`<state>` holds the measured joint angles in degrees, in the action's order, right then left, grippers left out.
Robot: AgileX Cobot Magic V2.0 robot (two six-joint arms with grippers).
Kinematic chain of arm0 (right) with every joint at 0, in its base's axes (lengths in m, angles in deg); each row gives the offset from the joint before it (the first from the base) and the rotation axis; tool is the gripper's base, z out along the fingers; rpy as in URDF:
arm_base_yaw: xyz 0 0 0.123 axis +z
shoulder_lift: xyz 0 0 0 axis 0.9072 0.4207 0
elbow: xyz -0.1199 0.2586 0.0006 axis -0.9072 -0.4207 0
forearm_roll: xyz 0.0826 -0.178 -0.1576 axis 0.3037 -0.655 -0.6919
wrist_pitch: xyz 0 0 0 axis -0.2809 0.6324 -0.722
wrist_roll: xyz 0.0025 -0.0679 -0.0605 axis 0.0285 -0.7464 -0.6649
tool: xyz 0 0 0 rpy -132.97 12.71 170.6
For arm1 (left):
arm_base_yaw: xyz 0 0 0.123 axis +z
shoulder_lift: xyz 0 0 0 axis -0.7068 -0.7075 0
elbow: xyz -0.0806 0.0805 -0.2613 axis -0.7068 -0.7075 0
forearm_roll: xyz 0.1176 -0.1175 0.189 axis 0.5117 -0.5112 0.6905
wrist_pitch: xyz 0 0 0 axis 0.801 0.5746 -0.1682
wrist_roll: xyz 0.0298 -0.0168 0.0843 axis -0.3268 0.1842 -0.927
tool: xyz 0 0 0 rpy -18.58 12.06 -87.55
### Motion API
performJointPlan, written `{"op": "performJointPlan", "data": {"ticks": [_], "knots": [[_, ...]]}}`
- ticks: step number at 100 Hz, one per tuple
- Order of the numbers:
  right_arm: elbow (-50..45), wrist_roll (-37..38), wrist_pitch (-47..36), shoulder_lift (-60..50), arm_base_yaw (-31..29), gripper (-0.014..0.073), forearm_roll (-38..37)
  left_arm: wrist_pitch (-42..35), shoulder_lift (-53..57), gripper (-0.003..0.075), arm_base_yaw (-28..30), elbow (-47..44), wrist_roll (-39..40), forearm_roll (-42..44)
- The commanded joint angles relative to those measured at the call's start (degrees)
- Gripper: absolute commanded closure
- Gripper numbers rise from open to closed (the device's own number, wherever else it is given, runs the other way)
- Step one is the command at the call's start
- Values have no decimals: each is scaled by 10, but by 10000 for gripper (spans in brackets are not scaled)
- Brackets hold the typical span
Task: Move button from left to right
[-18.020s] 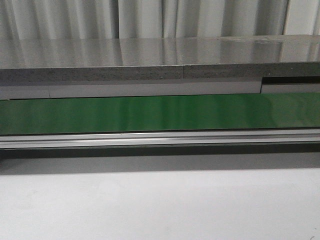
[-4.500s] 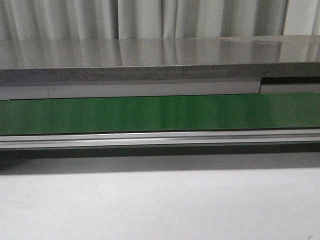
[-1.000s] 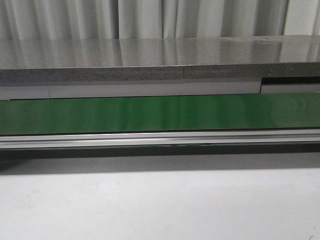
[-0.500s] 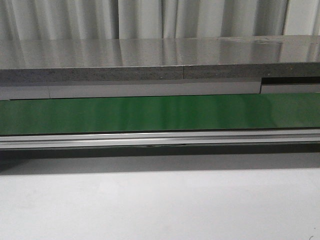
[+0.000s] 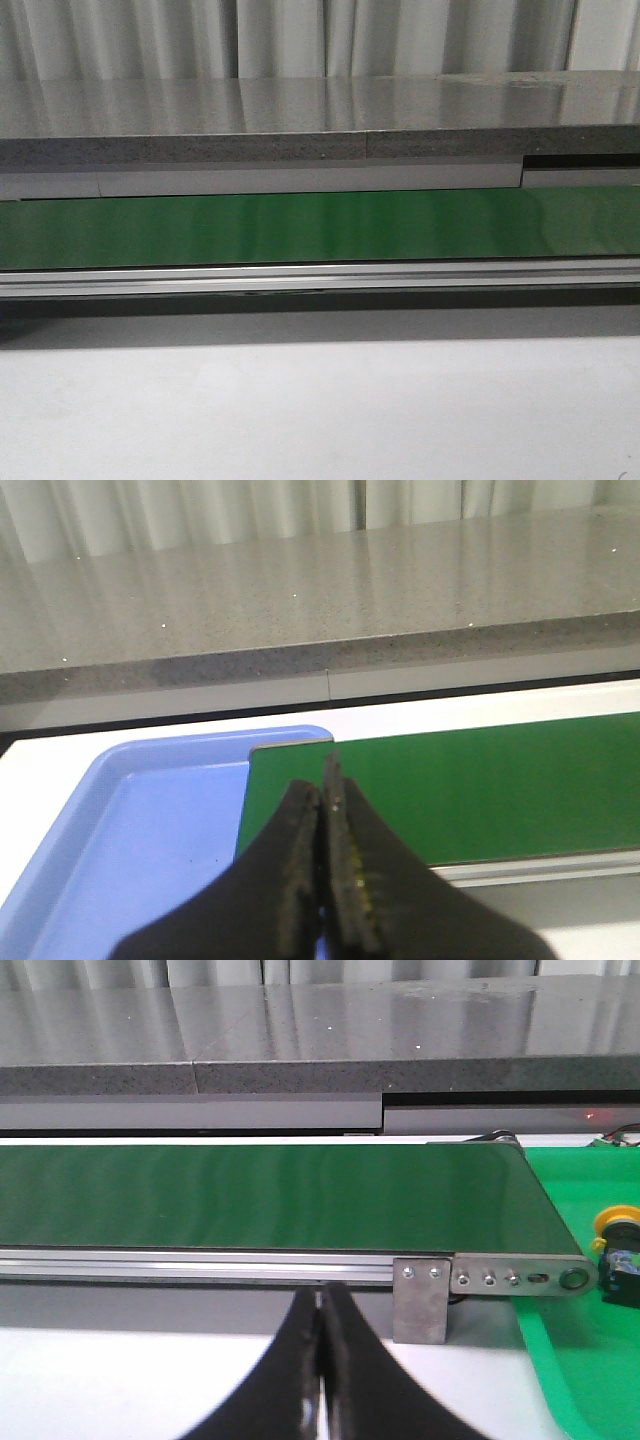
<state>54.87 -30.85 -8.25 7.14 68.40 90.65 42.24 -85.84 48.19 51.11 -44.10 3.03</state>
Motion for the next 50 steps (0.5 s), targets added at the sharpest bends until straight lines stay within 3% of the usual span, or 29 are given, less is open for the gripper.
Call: {"op": "performJointPlan", "data": {"ticks": [1,14,31,50], "knots": [[10,1,-49,-11,1,662,-4,-81,5,741,-3,2,4,5],[10,1,-49,-11,1,662,-4,-100,42,741,-3,-25,11,24],[10,1,-49,-11,1,662,-4,-101,101,741,-3,-68,96,79],[10,1,-49,-11,1,662,-4,-110,135,741,-18,-115,124,98]]}}
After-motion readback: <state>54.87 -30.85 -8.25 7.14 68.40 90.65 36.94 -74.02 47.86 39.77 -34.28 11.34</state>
